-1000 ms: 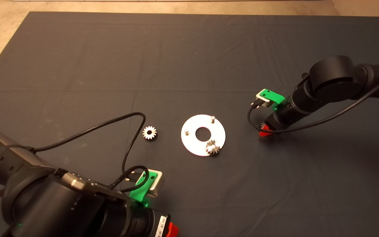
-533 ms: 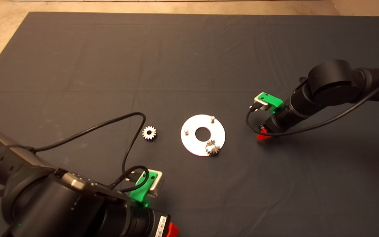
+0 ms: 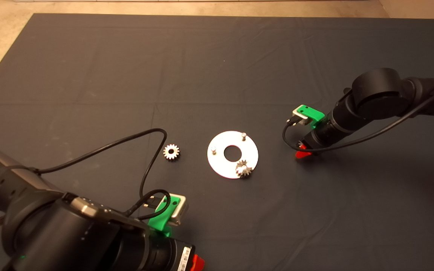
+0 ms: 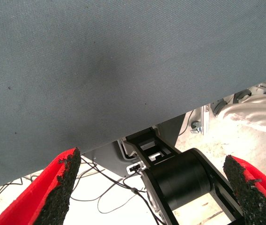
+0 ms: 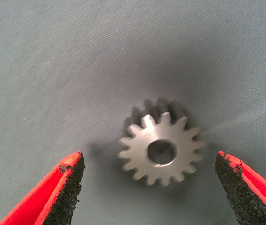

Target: Install three planetary gears onto the carrier pins

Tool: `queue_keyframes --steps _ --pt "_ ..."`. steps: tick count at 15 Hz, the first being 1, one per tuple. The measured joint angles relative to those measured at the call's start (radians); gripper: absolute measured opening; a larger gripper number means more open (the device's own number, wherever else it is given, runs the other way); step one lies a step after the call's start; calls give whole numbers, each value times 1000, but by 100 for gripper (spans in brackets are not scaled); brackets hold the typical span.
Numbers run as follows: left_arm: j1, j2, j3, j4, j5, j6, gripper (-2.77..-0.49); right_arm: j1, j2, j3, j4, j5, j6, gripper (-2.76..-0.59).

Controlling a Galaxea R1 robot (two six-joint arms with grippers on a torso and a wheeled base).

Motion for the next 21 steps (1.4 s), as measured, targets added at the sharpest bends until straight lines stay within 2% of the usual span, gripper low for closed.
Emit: queue_keyframes --steps 5,9,11,12,14,15,21 --pt "0 0 0 0 0 0 -109 0 1 -21 0 -1 -6 -137" --pt "0 0 0 0 0 0 -109 0 5 -21 0 -1 -7 -160" --pt "0 0 0 0 0 0 -109 0 5 -21 0 -1 -7 -165" --pt "0 0 0 0 0 0 -109 0 6 -21 0 0 -7 -179" --pt "0 0 0 0 0 0 -109 0 5 -21 0 -1 -7 -179" --pt "0 0 0 0 0 0 -109 0 5 -21 0 -1 -7 -191" --pt "0 0 0 0 0 0 -109 0 8 -21 0 0 -7 -220"
